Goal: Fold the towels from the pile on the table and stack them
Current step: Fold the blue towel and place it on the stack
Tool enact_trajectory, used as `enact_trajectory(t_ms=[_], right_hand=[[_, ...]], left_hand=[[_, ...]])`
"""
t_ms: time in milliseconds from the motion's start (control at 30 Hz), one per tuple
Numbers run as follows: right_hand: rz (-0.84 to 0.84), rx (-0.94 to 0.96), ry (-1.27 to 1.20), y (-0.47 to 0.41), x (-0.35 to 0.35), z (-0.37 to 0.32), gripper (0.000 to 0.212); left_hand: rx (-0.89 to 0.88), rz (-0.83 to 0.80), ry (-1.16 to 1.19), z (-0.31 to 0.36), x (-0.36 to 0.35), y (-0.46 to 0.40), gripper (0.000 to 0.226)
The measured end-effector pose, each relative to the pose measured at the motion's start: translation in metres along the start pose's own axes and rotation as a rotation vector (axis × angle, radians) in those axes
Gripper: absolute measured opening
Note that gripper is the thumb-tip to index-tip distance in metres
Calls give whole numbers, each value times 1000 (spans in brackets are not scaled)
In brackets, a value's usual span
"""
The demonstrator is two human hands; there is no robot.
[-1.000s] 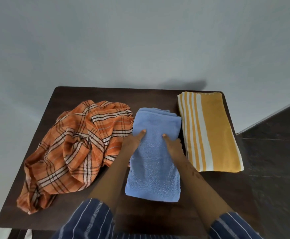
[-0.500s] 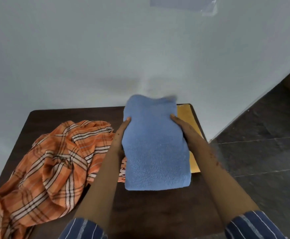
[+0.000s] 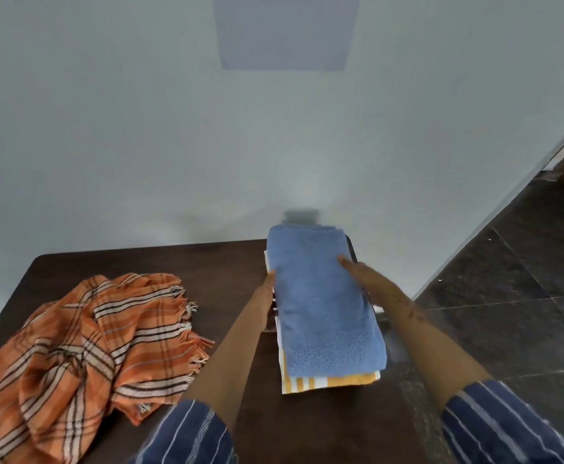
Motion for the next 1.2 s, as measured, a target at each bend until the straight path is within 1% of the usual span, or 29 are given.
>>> enact_trajectory(t_ms=[33,67,133,200,267,333,367,400,433,467,500,533,567,633,667,700,733,767,833,867,900,933,967,1000,1033,1067,1100,1133,1200], right_hand=[[-12,-2,61,-15,-5,16,102],[15,15,140,-21,-10,26,99],[124,64,362,-4,-18,21,82],[217,123,458,7,-20,11,68],[273,167,513,5,-14,7,62],[218,113,584,-1,-18,13,66],[169,70,622,-1,-23,19,71],[156,39,664,-1,-26,25,75],[194,36,696,2,-27,27,77],[275,80,718,5,-27,23,78],[369,156,741,8,-28,17,77],[450,256,761,13,-30,8,74],[504,360,778,18,-35,2,71],[494,515,838,19,-50,1,65],[419,518,893,15,-59,9,65],[341,500,948,7,-68,22,70],[252,459,989,-2,-74,36,81],[213,439,1012,-9,-75,45,93],[206,429,1024,-17,-71,51,107],[202,425,1036,-19,-68,51,108],[205,427,1053,-18,-70,51,105],[217,418,1072,-17,-69,48,96],[250,409,1091,-15,-74,42,85],[299,390,1095,-12,-77,36,75],[376,393,1087,-9,-82,29,67],[452,435,1075,-1,-97,15,61],[521,502,1049,5,-111,4,54],[555,606,999,11,-133,-6,47],[442,708,838,24,-180,-17,33]], left_hand=[[10,-7,-58,-8,-4,5,55],[-12,13,-113,-16,-8,1,66],[-104,113,-306,-28,-10,-3,84],[-183,180,-414,-27,-10,0,80],[-225,216,-389,-26,-10,2,72],[-194,220,-438,-29,-7,-4,72],[-157,232,-496,-33,-6,-5,72],[-145,272,-574,-37,-6,-7,71],[-180,358,-655,-39,-7,-6,68],[-265,464,-731,-37,-10,-2,65],[-389,559,-784,-33,-18,7,62],[-519,617,-825,-29,-28,15,61],[-605,614,-898,-32,-38,19,63],[-687,515,-1089,-50,-56,15,79],[-685,453,-1165,-62,-59,8,90],[-660,400,-1193,-72,-58,-2,99],[-635,355,-1203,-79,-55,-11,102],[-611,333,-1212,-81,-52,-17,99],[-584,270,-1218,-75,-47,-24,83],[-577,203,-1198,-70,-45,-26,80],[-571,123,-1140,-68,-40,-24,82],[-568,56,-1025,-66,-36,-21,84],[-568,12,-842,-65,-25,-16,77],[-564,3,-648,-64,-15,-9,61],[-566,62,-503,-66,-2,-4,45],[-582,169,-421,-67,23,2,34],[-591,278,-419,-70,43,8,27],[-594,362,-447,-74,69,14,24],[-598,466,-562,-84,119,25,22]])
Point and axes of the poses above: each hand's wrist, its own y-axis away from the middle knuckle, its own x-axis out of the back of the hand, z = x × y, the point moved 3 cm from there along -y, towards the middle knuckle, and after that the axes turned 3 degrees about -z, right-handed, at the moved point
